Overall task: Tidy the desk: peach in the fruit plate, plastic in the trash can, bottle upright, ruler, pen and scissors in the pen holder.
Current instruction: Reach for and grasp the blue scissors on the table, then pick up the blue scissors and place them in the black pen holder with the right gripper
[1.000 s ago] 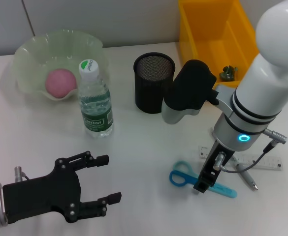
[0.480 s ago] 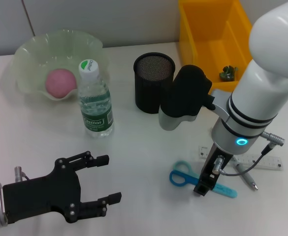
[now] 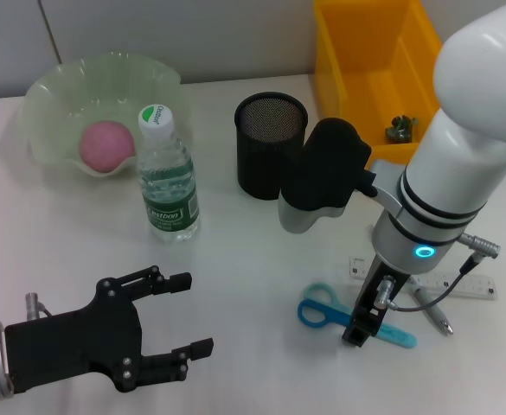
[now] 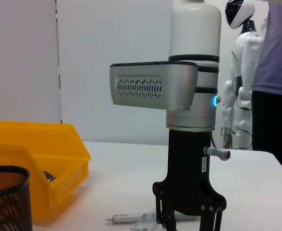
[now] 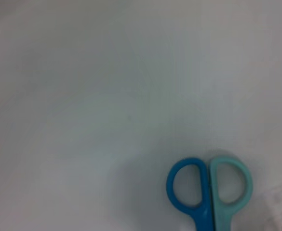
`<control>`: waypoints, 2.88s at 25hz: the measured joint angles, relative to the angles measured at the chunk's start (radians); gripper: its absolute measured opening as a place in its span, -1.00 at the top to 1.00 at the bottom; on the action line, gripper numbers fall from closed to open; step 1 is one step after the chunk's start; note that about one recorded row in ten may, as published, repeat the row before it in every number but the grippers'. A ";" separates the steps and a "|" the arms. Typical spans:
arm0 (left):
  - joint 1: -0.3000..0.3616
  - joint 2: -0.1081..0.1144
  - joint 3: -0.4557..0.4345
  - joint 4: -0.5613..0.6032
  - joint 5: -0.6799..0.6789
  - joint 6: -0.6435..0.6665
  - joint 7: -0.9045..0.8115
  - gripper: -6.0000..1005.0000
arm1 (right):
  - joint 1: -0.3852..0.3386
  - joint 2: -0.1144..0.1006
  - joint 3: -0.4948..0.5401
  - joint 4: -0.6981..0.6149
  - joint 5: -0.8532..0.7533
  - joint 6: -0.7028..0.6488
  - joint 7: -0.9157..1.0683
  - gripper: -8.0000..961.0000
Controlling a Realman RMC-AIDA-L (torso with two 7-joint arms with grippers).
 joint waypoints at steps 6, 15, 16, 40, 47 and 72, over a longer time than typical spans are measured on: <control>0.000 0.000 0.000 0.000 0.000 0.000 0.000 -0.59 | 0.007 0.000 -0.001 0.014 0.000 0.005 0.000 -0.07; -0.001 0.000 0.000 0.000 0.000 0.003 -0.003 -0.59 | 0.021 0.000 -0.003 0.042 0.006 0.003 -0.009 0.24; -0.001 0.000 0.000 0.000 0.000 0.003 -0.003 -0.59 | 0.020 0.000 -0.003 0.038 0.007 0.001 -0.009 0.46; 0.005 0.000 -0.009 0.002 -0.001 0.020 0.000 -0.59 | -0.132 -0.005 0.271 -0.407 0.016 -0.129 -0.012 0.53; 0.000 0.001 -0.008 0.001 -0.002 0.022 0.000 -0.59 | -0.215 -0.001 0.355 -0.445 0.003 0.152 -0.101 0.53; -0.002 0.001 -0.009 0.005 -0.007 0.030 0.000 -0.59 | -0.244 -0.003 0.162 0.012 0.716 1.003 -0.726 0.47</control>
